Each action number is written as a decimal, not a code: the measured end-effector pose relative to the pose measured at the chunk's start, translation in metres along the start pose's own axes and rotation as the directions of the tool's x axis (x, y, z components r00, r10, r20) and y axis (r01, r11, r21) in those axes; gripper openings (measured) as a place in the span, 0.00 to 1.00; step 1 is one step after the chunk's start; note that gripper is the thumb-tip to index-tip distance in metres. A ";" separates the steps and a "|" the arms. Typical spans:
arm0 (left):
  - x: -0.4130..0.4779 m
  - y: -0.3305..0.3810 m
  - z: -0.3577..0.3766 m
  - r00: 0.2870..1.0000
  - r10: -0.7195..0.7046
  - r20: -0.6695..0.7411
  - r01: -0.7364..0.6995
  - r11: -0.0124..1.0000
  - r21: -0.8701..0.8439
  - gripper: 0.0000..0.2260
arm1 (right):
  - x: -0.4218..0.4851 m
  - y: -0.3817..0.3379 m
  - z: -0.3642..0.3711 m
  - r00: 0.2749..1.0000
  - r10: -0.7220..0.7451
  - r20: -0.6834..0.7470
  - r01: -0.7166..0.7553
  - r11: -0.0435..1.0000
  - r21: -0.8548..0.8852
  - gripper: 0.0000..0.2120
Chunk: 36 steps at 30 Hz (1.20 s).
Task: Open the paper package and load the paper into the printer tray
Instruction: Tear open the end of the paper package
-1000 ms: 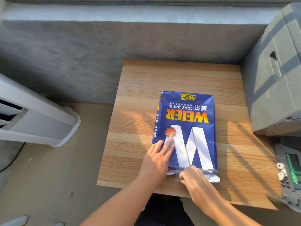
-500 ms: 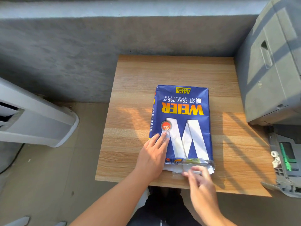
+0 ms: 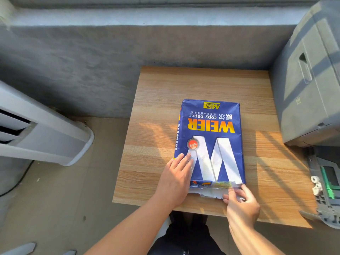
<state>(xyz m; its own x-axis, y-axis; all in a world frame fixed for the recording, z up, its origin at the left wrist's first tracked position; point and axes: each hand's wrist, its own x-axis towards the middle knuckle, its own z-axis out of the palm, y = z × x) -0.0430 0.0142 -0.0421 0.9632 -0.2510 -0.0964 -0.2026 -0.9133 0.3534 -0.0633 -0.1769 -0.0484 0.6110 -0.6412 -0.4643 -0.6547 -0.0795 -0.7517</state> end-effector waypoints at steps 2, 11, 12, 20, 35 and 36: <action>-0.001 0.001 -0.002 1.000 0.009 -0.012 -0.009 1.000 -0.018 0.20 | 0.003 0.003 0.000 1.000 -0.027 -0.015 0.026 0.999 -0.046 0.17; -0.002 0.003 -0.007 0.999 0.001 -0.040 -0.002 1.000 -0.027 0.23 | 0.009 0.005 -0.003 0.990 -0.129 -0.055 0.120 0.982 -0.144 0.05; -0.002 0.003 -0.006 0.999 -0.002 -0.034 0.001 1.000 -0.027 0.23 | 0.010 0.006 -0.004 0.989 -0.144 -0.044 0.135 0.976 -0.171 0.05; -0.002 -0.001 -0.004 1.000 -0.008 -0.003 0.008 0.998 -0.070 0.18 | 0.014 0.006 -0.006 0.985 -0.168 -0.026 0.158 0.961 -0.225 0.02; -0.002 -0.019 -0.001 0.995 -0.085 0.045 0.090 0.988 -0.127 0.25 | 0.026 -0.002 -0.031 0.921 0.128 0.367 -0.191 0.971 0.143 0.18; -0.002 -0.021 0.000 0.995 -0.088 0.053 0.094 0.986 -0.136 0.24 | 0.023 -0.005 -0.036 0.904 0.128 0.409 -0.205 0.967 0.151 0.19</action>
<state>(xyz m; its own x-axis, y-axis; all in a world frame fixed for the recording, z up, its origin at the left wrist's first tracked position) -0.0403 0.0336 -0.0493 0.9666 -0.1866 -0.1758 -0.0854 -0.8808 0.4657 -0.0622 -0.2184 -0.0386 0.6505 -0.2776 -0.7070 -0.6911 0.1698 -0.7026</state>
